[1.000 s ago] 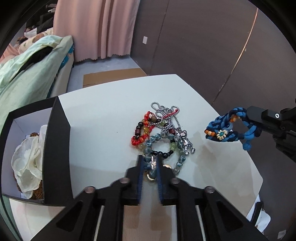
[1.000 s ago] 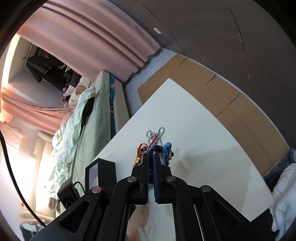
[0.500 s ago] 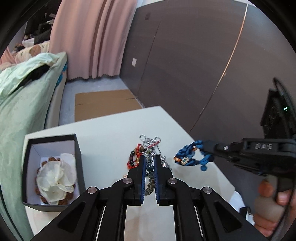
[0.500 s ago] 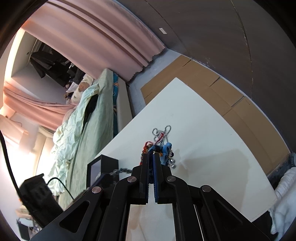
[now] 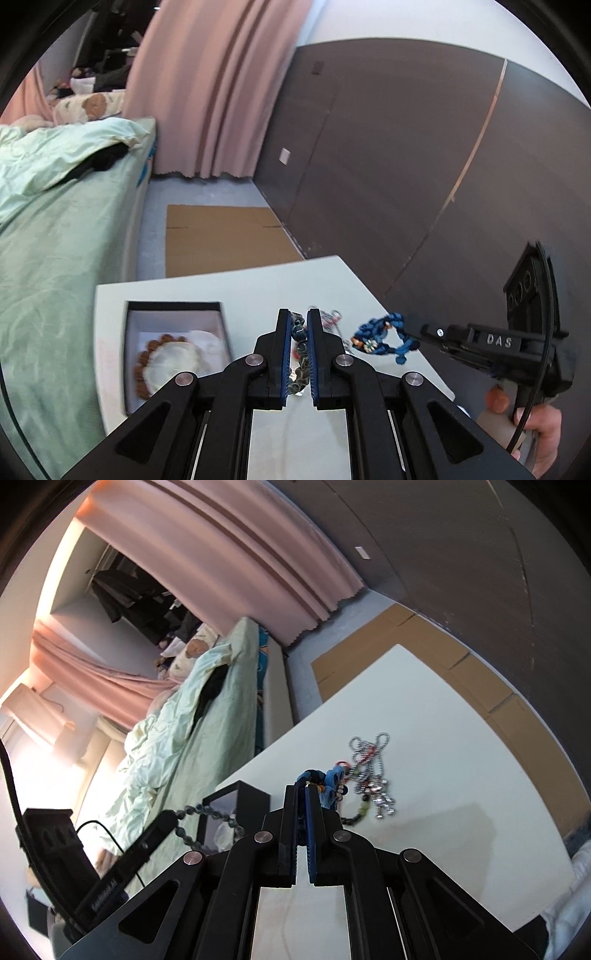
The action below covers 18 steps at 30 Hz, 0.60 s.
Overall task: Organize jewelry
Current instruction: 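Carry the chains with the left tool toward the box while the right tool carries the blue bracelet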
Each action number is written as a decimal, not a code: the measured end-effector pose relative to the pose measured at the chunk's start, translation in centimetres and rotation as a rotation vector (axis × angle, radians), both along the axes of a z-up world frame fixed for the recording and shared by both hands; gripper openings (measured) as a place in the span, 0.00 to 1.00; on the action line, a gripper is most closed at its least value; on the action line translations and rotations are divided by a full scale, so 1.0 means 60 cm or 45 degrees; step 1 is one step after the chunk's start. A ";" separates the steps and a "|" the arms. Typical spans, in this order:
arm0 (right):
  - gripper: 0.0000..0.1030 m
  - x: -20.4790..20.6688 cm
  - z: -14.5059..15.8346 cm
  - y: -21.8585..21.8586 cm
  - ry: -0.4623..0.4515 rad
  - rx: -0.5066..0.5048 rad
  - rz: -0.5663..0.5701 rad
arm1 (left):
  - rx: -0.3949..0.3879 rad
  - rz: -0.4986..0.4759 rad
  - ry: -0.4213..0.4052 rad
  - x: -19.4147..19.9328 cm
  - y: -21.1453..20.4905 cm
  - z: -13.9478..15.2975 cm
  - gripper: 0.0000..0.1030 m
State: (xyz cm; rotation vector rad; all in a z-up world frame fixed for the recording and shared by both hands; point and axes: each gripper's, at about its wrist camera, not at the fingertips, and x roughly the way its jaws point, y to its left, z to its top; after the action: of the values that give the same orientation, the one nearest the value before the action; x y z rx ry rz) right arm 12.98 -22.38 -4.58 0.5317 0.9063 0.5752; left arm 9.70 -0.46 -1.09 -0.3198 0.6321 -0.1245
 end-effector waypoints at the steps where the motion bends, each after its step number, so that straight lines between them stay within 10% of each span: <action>1: 0.05 0.000 0.000 0.006 -0.003 -0.001 0.007 | -0.007 0.017 -0.004 -0.002 0.011 0.002 0.08; 13: 0.05 0.003 -0.014 0.065 0.003 -0.035 0.081 | -0.078 0.141 0.011 -0.001 0.092 -0.005 0.08; 18: 0.05 0.004 -0.016 0.076 0.009 -0.036 0.096 | -0.144 0.209 0.178 0.022 0.121 -0.033 0.13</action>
State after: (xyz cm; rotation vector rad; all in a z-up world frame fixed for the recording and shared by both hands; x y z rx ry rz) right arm 13.23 -17.83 -5.55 0.4759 0.9427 0.6287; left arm 11.02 6.78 -3.10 -0.4910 0.7359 0.0198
